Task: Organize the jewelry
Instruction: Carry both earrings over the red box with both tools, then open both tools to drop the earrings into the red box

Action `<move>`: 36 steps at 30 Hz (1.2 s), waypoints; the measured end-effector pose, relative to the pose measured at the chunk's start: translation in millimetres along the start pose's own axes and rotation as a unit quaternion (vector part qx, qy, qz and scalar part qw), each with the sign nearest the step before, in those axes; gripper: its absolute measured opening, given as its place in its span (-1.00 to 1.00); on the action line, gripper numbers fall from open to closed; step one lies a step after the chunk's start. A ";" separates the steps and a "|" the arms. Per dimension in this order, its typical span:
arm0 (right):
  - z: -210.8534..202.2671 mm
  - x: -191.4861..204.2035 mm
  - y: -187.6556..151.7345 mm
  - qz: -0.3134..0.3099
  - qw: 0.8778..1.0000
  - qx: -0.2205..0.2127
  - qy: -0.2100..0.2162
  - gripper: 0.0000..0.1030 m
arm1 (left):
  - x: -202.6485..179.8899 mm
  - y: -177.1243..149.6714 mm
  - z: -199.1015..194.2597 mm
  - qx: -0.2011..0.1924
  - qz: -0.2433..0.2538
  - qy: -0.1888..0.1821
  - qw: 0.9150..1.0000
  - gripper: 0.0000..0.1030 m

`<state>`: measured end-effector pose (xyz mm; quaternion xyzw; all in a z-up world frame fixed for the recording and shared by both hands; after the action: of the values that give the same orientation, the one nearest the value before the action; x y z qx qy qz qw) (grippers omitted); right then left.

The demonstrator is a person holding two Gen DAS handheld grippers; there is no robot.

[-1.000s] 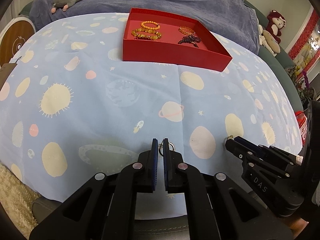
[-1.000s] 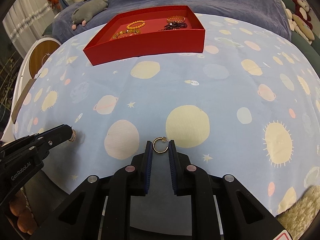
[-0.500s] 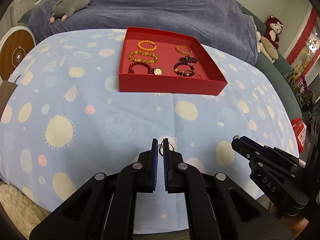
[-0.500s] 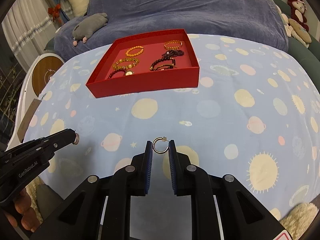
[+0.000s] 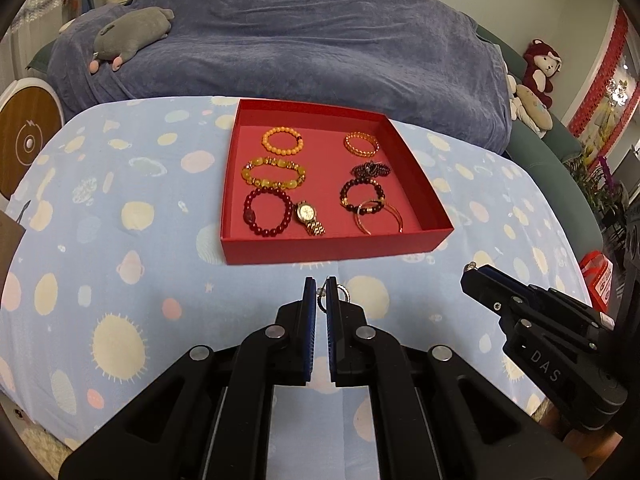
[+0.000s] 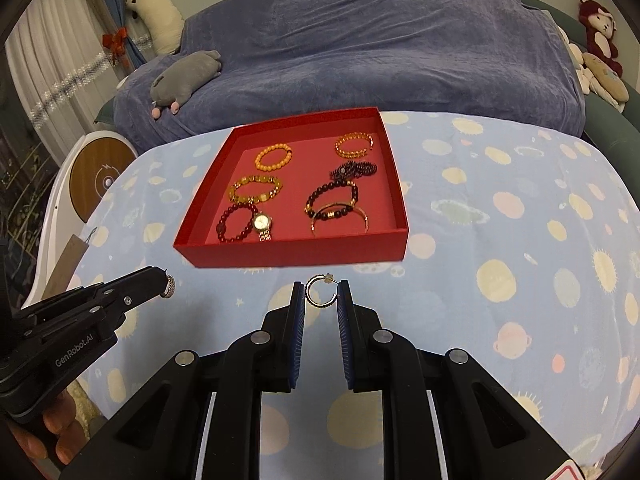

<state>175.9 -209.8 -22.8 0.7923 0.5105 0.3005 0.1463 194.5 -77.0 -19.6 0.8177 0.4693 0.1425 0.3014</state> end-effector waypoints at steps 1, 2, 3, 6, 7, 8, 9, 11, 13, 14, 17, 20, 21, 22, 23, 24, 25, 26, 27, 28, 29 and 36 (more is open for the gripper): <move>2.0 1.6 7.5 0.000 1.000 -0.003 0.002 -0.70 | 2.1 6.5 1.8 -0.003 0.002 0.002 1.000 -0.91; 4.5 3.0 15.3 0.000 1.000 -0.005 0.004 -0.70 | 4.1 13.5 3.9 -0.006 0.002 0.003 1.000 -0.91; 7.9 4.7 23.6 0.000 1.000 -0.006 0.007 -0.70 | 6.3 21.2 6.4 -0.009 0.002 0.003 1.000 -0.91; 21.3 8.9 46.1 0.005 1.000 -0.007 0.013 -0.70 | 12.5 43.1 15.8 -0.018 0.003 0.008 1.000 -0.90; 27.0 9.8 53.1 0.005 1.000 -0.007 0.012 -0.70 | 14.7 49.8 20.5 -0.018 0.002 0.009 1.000 -0.90; 33.1 10.3 59.9 0.005 1.000 -0.007 0.010 -0.70 | 16.6 55.2 25.3 -0.018 0.002 0.009 1.000 -0.90; 39.8 10.6 65.9 0.006 1.000 -0.006 0.008 -0.70 | 19.1 61.6 30.9 -0.018 0.002 0.012 1.000 -0.90; 52.7 10.4 75.3 0.008 1.000 -0.003 0.005 -0.70 | 23.0 71.3 41.6 -0.016 0.003 0.016 1.000 -0.90; 64.9 10.0 82.4 0.012 1.000 0.001 0.003 -0.70 | 28.1 78.8 54.4 -0.011 -0.002 0.018 1.000 -0.90; 71.4 9.8 86.0 0.013 1.000 0.003 0.001 -0.70 | 30.4 80.9 60.7 -0.008 -0.005 0.019 1.000 -0.90; 87.2 9.9 95.0 0.011 1.000 0.005 -0.006 -0.70 | 35.3 87.6 78.9 -0.001 -0.005 0.024 1.000 -0.90; 102.3 9.5 100.6 0.015 1.000 0.011 -0.010 -0.70 | 37.4 91.0 93.2 0.006 -0.003 0.028 1.000 -0.90; 107.4 8.9 101.6 0.017 1.000 0.014 -0.011 -0.70 | 38.4 91.9 97.9 0.009 -0.004 0.029 1.000 -0.90; 111.5 8.0 102.0 0.019 1.000 0.016 -0.012 -0.70 | 39.4 92.8 101.8 0.011 -0.005 0.029 1.000 -0.90; 115.5 7.0 102.2 0.021 1.000 0.018 -0.014 -0.70 | 40.0 93.2 105.9 0.014 -0.007 0.029 0.999 -0.90; 119.1 6.6 102.4 0.022 0.999 0.020 -0.015 -0.70 | 40.4 93.3 109.4 0.016 -0.007 0.030 0.999 -0.90; 122.1 6.3 102.4 0.021 0.999 0.021 -0.016 -0.70 | 40.1 94.0 112.4 0.018 -0.006 0.030 0.999 -0.90; 124.7 6.5 102.3 0.020 0.999 0.022 -0.018 -0.70 | 40.0 94.4 115.0 0.019 -0.005 0.031 0.999 -0.90; 127.3 6.7 102.6 0.020 0.999 0.023 -0.019 -0.70 | 40.2 95.0 117.5 0.020 -0.002 0.034 0.999 -0.90; 129.5 6.9 102.7 0.020 0.999 0.024 -0.019 -0.70 | 40.2 95.3 119.7 0.021 -0.001 0.034 0.999 -0.90; 131.6 7.3 102.9 0.018 0.999 0.025 -0.020 -0.70 | 40.6 96.4 121.9 0.023 0.000 0.034 0.999 -0.90; 137.8 12.2 105.0 0.005 0.999 0.026 -0.026 -0.69 | 39.8 95.9 129.9 0.027 0.001 0.037 0.999 -0.89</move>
<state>341.4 -234.3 -69.3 0.8060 0.5104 0.2667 0.1372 347.5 -125.9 -62.5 0.8199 0.4832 0.1604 0.2619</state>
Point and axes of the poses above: each gripper's, at about its wrist camera, not at the fingertips, and z roughly the way its jaws point, x to its left, y to its top, the point moved 10 cm from there along z, roughly the way its jaws point, and after that the axes turned 15 degrees about z, right-handed, at the moved point
